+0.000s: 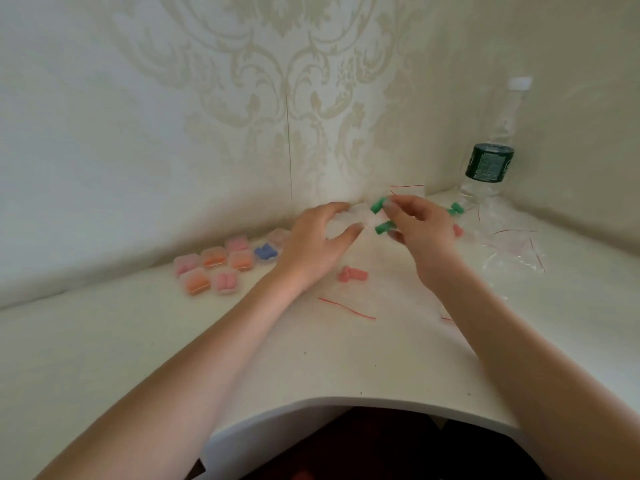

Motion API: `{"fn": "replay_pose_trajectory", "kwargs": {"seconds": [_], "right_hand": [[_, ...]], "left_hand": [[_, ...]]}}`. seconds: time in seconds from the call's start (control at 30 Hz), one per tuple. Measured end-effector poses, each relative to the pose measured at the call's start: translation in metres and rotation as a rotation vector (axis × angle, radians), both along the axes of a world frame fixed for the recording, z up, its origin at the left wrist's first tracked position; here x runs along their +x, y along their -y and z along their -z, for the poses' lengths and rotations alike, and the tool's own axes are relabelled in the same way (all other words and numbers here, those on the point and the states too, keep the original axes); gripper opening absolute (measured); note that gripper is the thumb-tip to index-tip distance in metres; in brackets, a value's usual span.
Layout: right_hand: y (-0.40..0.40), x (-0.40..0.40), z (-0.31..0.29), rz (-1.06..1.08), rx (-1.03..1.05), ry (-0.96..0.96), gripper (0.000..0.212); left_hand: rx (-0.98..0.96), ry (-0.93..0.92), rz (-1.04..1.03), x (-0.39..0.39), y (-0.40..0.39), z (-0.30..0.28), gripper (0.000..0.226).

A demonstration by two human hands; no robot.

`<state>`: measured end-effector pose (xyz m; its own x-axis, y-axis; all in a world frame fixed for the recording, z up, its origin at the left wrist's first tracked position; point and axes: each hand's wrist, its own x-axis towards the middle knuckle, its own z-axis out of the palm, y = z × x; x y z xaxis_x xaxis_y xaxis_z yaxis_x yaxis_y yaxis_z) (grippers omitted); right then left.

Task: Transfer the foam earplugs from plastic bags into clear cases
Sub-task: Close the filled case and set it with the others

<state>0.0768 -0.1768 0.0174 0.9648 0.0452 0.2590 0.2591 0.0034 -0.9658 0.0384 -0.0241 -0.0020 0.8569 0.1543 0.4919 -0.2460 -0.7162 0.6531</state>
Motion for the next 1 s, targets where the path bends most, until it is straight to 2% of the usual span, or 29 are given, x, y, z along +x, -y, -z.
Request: {"fn": "replay_pose_trajectory", "kwargs": {"seconds": [0.03,0.1,0.2,0.33,0.4,0.47,0.57,0.63,0.73,1.0], "right_hand": [[-0.001,0.000,0.000,-0.082,0.100,-0.090,0.005],[-0.004,0.001,0.004,-0.132,0.154,-0.143,0.007],[-0.005,0.004,0.007,-0.051,0.140,-0.118,0.011],[-0.003,0.006,0.005,0.036,0.164,-0.088,0.015],[-0.005,0.007,0.007,0.042,0.156,-0.082,0.014],[-0.006,0.008,0.010,0.109,0.026,-0.001,0.013],[-0.003,0.007,0.013,0.206,-0.406,0.381,0.016],[-0.006,0.002,0.014,0.076,-0.590,0.572,0.016],[-0.014,-0.005,0.019,-0.096,-0.705,0.610,0.020],[-0.011,-0.008,0.015,-0.011,-0.866,0.660,0.022]], "left_hand": [[-0.227,-0.069,0.087,-0.002,0.005,-0.004,0.045],[-0.625,-0.223,0.230,-0.004,0.011,-0.007,0.030],[-0.780,-0.251,0.255,-0.004,0.010,-0.006,0.008],[-0.987,-0.381,0.284,-0.002,-0.004,-0.010,0.008],[-0.971,-0.497,0.335,-0.003,-0.009,-0.010,0.011],[-0.958,-0.501,0.337,-0.002,-0.012,-0.008,0.009],[-1.030,-0.367,0.251,0.000,-0.013,-0.008,0.002],[-1.021,-0.306,0.189,0.001,-0.014,-0.008,0.003],[-0.990,-0.275,0.145,0.001,-0.013,-0.003,0.006],[-1.100,-0.293,0.185,0.003,-0.007,-0.002,0.004]]}}
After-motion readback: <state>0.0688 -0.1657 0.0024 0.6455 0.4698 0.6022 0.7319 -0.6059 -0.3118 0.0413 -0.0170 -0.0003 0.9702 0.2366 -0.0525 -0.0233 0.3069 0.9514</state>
